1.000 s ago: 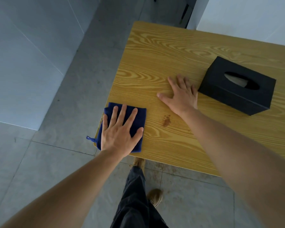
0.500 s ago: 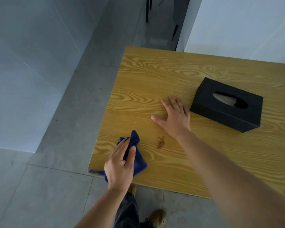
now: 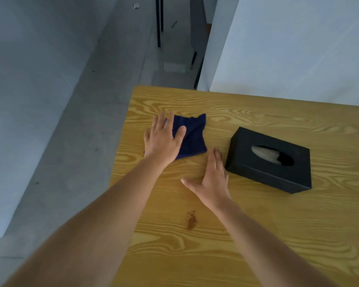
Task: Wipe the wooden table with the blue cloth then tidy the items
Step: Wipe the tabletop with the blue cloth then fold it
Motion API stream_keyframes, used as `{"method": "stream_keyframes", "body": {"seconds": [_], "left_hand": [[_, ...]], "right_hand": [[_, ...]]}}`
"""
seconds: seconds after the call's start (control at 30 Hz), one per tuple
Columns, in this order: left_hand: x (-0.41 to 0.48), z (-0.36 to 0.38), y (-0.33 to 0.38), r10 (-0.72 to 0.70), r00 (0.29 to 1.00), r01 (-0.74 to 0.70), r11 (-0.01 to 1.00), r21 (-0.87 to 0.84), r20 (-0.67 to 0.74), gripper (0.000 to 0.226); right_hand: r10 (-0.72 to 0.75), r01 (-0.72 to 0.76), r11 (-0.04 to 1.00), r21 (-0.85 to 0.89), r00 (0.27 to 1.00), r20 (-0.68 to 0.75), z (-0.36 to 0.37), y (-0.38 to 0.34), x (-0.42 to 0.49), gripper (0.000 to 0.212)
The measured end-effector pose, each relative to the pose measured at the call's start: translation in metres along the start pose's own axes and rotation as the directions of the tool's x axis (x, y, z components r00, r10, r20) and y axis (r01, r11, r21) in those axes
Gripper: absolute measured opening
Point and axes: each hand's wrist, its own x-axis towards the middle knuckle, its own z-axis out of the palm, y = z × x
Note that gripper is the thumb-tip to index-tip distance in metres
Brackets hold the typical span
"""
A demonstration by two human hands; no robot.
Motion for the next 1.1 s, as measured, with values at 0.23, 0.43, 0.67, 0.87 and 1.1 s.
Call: {"method": "stream_keyframes", "body": {"seconds": [0.23, 0.43, 0.67, 0.87, 1.1], "left_hand": [[-0.033, 0.009, -0.081, -0.016, 1.000, 0.019, 0.956, 0.292, -0.013, 0.070], [-0.032, 0.018, -0.088, -0.008, 1.000, 0.002, 0.932, 0.363, 0.013, 0.078], [-0.031, 0.020, -0.088, 0.015, 1.000, -0.024, 0.921, 0.388, 0.027, 0.079], [-0.030, 0.020, -0.088, 0.021, 0.999, -0.030, 0.919, 0.392, 0.027, 0.079], [-0.034, 0.016, -0.088, 0.019, 0.999, -0.036, 0.907, 0.420, 0.043, 0.079]], "right_hand": [[-0.183, 0.164, 0.970, -0.178, 0.978, -0.097, -0.009, -0.051, 0.069, 0.068], [-0.059, 0.098, 0.922, -0.374, 0.992, 0.115, 0.018, -0.073, 0.137, 0.079], [-0.002, 0.035, 0.915, -0.403, 0.997, 0.081, 0.014, -0.072, 0.201, 0.088], [-0.055, 0.059, 0.887, -0.458, 0.998, 0.021, 0.017, -0.070, 0.212, 0.096], [-0.059, 0.071, 0.890, -0.451, 0.997, 0.042, 0.017, -0.058, 0.165, 0.091]]}}
